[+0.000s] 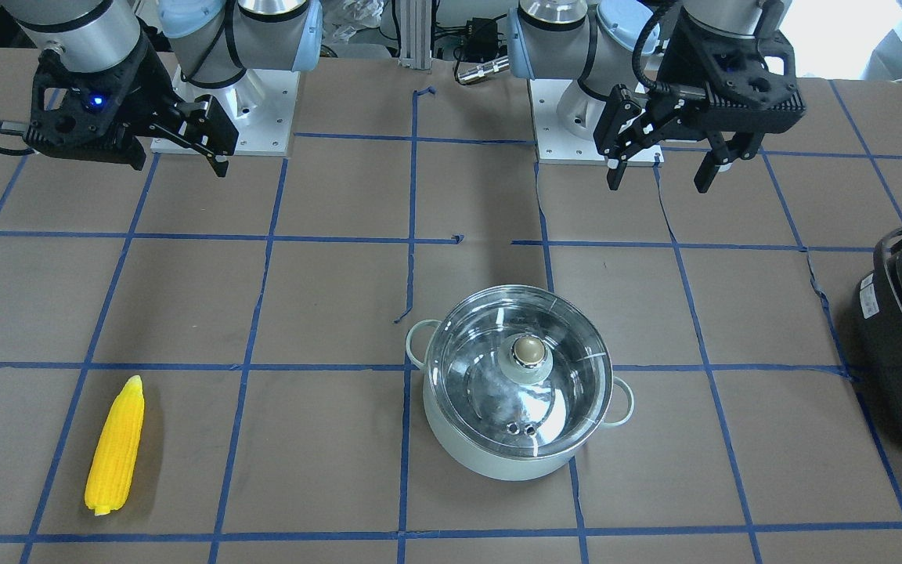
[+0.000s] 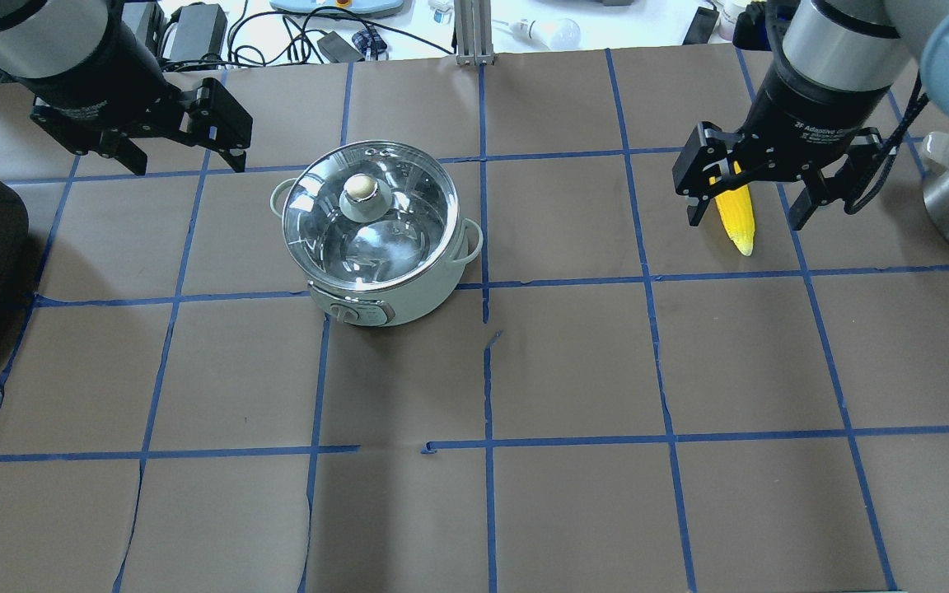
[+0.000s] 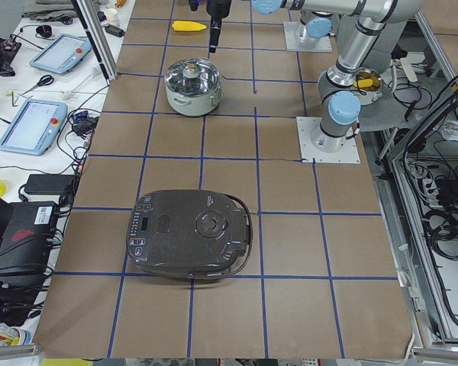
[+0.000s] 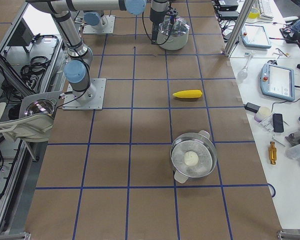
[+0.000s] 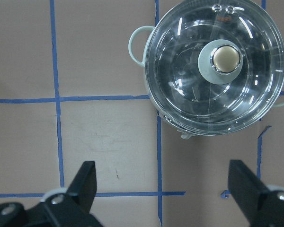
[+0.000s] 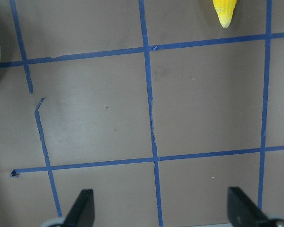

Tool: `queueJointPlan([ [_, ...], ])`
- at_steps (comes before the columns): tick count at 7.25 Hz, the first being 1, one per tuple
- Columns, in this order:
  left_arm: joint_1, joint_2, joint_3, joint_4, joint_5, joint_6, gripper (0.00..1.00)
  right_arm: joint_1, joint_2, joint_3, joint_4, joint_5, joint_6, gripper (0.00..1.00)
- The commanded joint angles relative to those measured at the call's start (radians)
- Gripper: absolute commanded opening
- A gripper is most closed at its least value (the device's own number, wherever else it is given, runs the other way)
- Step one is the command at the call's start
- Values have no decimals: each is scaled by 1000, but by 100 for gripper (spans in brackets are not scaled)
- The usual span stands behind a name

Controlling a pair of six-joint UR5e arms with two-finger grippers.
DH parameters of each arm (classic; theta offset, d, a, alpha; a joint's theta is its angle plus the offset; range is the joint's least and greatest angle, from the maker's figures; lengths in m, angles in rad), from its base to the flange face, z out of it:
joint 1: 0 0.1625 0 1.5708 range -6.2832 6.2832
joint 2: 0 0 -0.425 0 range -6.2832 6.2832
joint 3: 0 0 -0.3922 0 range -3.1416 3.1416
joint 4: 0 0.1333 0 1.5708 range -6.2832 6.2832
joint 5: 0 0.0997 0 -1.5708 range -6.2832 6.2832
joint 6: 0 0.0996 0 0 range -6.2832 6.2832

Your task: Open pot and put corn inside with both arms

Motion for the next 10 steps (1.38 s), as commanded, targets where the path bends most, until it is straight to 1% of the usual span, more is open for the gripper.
queueJointPlan([
  [1, -1, -1, -1, 0, -3, 0, 100, 0, 0, 0, 0, 1, -1, 100],
  [10, -1, 2, 7, 0, -8, -15, 100, 0, 1, -1, -6, 0, 3, 100],
])
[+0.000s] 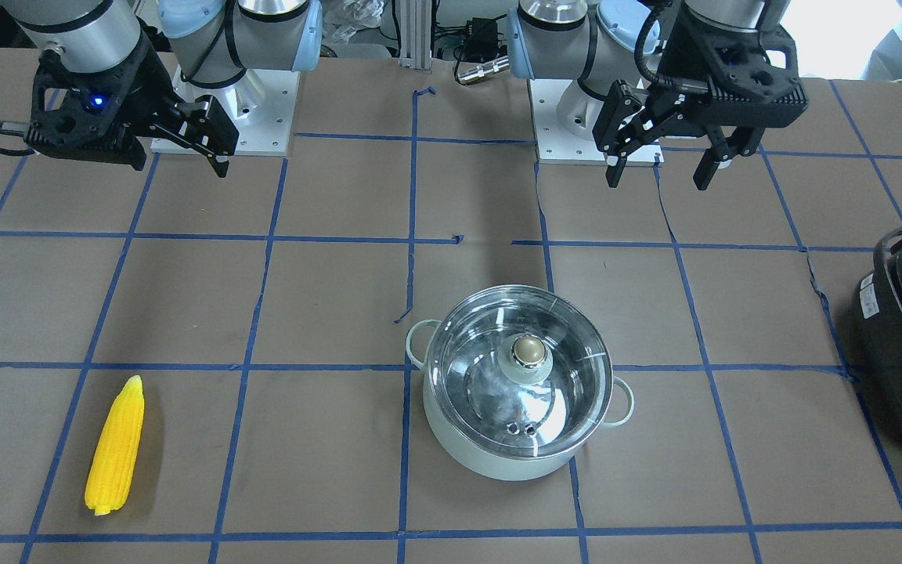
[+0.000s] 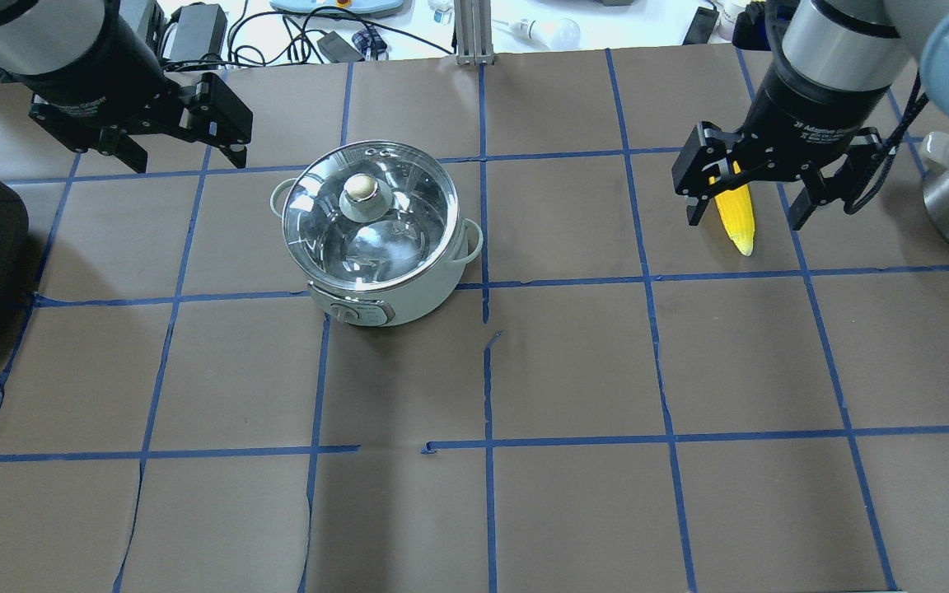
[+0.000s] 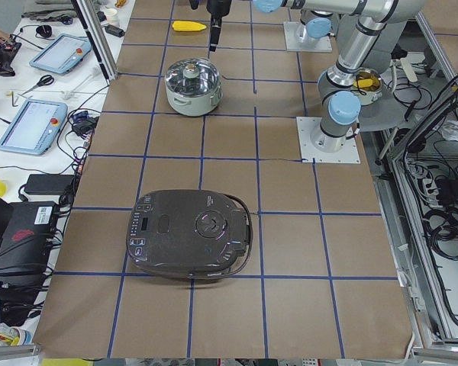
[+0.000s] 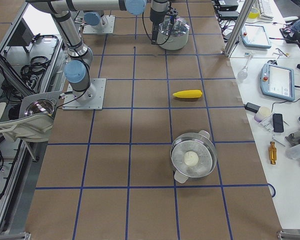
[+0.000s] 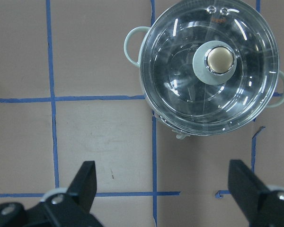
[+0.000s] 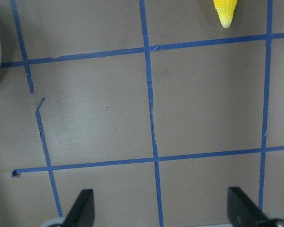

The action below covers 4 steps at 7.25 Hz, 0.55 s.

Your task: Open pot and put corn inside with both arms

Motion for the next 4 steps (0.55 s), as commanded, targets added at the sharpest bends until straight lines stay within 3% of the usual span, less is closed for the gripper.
queueJointPlan([
  [1, 0, -1, -2, 0, 2, 0, 100, 0, -1, -1, -4, -1, -2, 100],
  [4, 0, -1, 4, 0, 7, 3, 100, 0, -1, -5, -2, 1, -2, 100],
])
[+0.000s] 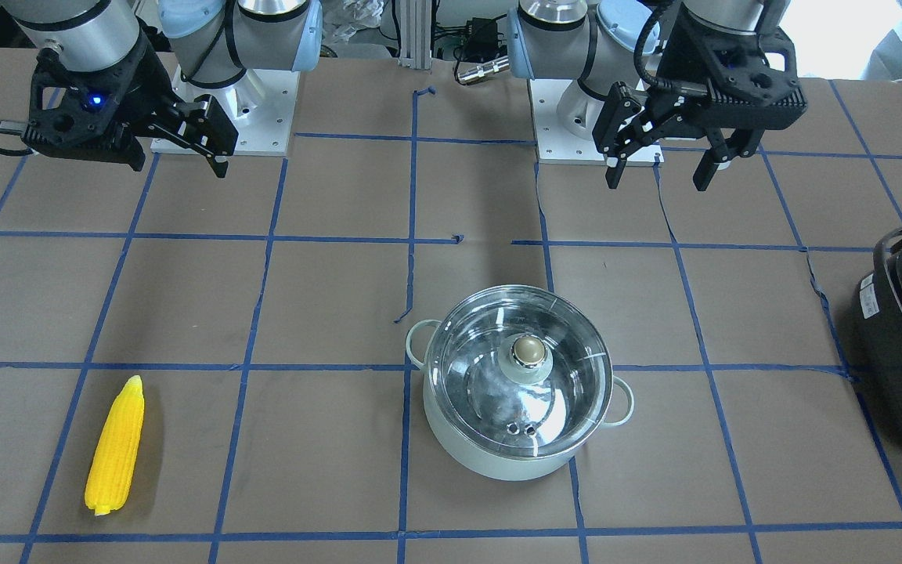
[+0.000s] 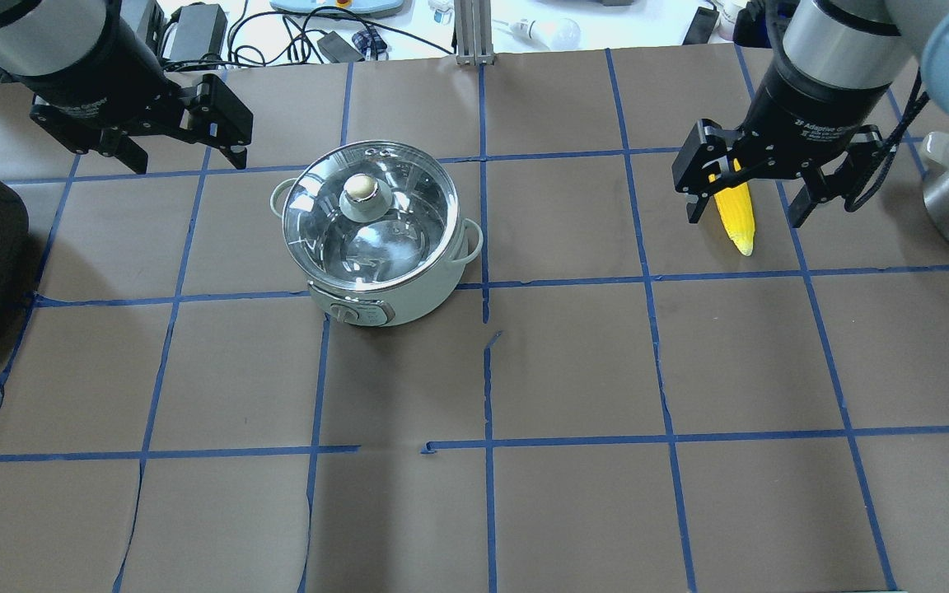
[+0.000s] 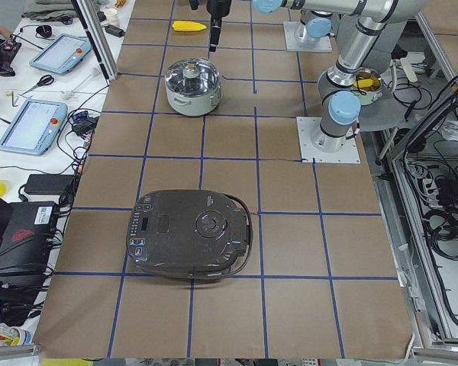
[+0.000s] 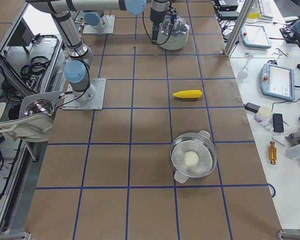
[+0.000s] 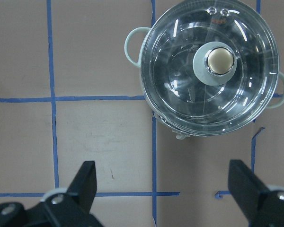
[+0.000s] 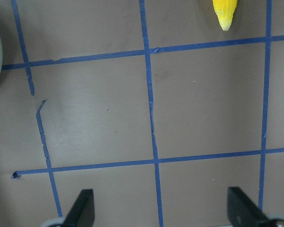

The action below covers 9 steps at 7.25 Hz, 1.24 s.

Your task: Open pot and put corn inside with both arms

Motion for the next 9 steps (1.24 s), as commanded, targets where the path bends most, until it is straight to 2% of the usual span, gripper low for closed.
queueJointPlan([
  [1, 0, 3, 22, -2, 15, 1, 100, 0, -1, -1, 4, -1, 0, 100],
  [2, 0, 5, 23, -12, 15, 5, 100, 0, 4, -5, 4, 2, 7, 100],
  [5, -30, -90, 62, 3, 9, -83, 99, 0, 2, -2, 4, 15, -2, 100],
  [7, -103, -231, 75, 185, 9, -189, 99, 0, 2, -5, 4, 13, -3, 100],
  [9, -135, -336, 105, 229, 13, -205, 99, 0, 4, -2, 4, 4, -3, 100],
])
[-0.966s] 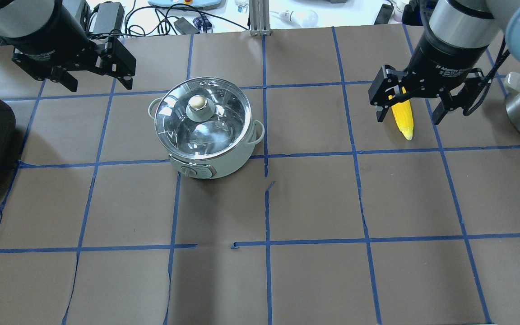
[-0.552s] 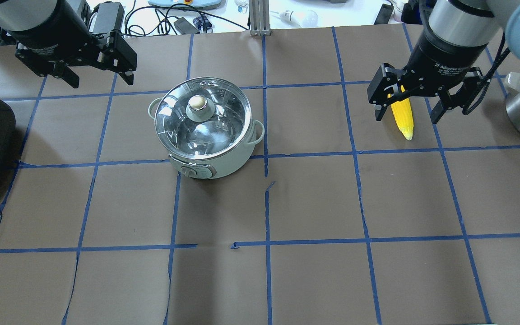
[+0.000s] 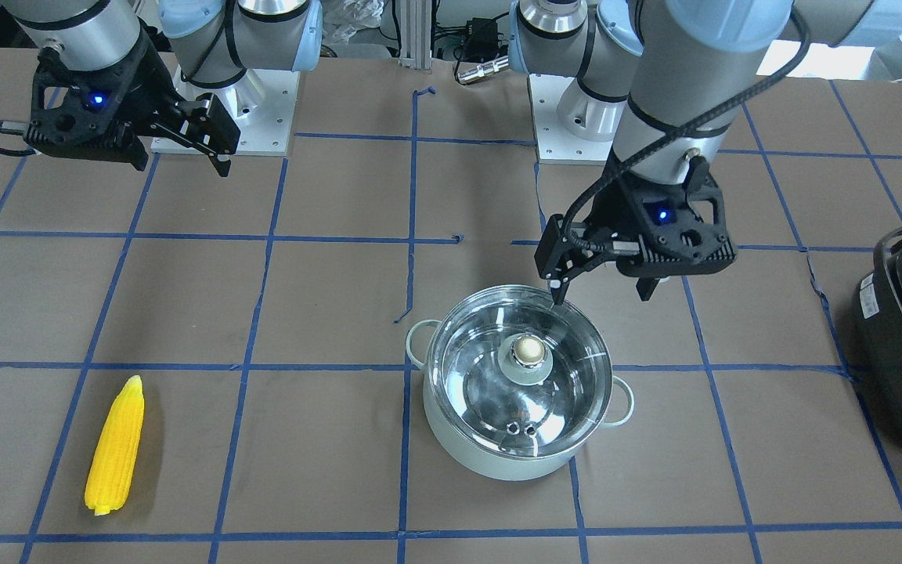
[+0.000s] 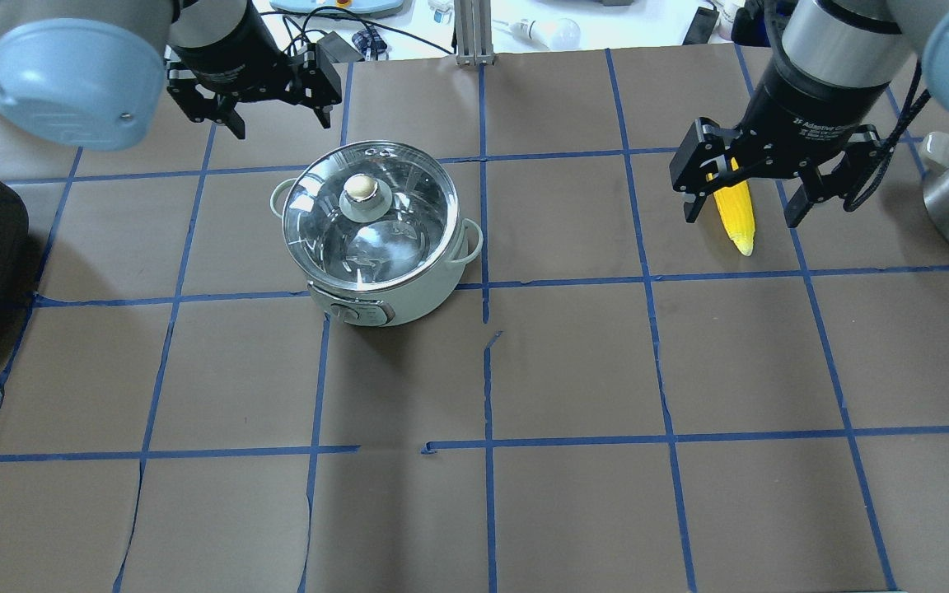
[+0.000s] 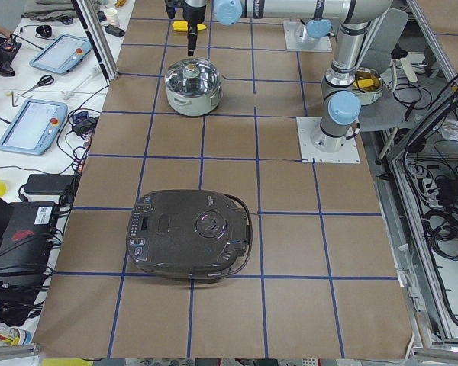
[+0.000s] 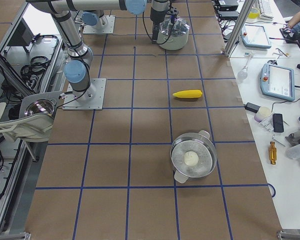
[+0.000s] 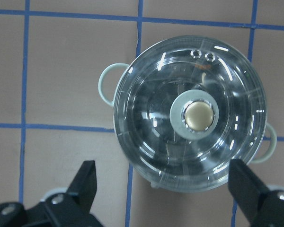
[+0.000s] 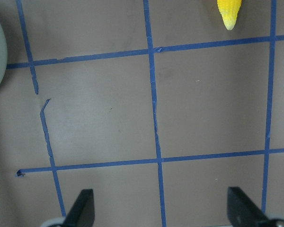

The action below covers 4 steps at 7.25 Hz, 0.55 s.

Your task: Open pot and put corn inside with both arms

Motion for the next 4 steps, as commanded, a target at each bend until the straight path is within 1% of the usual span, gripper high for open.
queueJointPlan([
  [1, -51, -91, 15, 42, 43, -14, 98, -1, 5, 0, -3, -13, 3, 100],
  [2, -52, -102, 3, 72, 46, -5, 98, 0, 8, 2, -15, -11, 10, 100],
  [4, -53, -140, -11, 91, 37, -34, 98, -23, 19, 6, -20, -14, 6, 100],
])
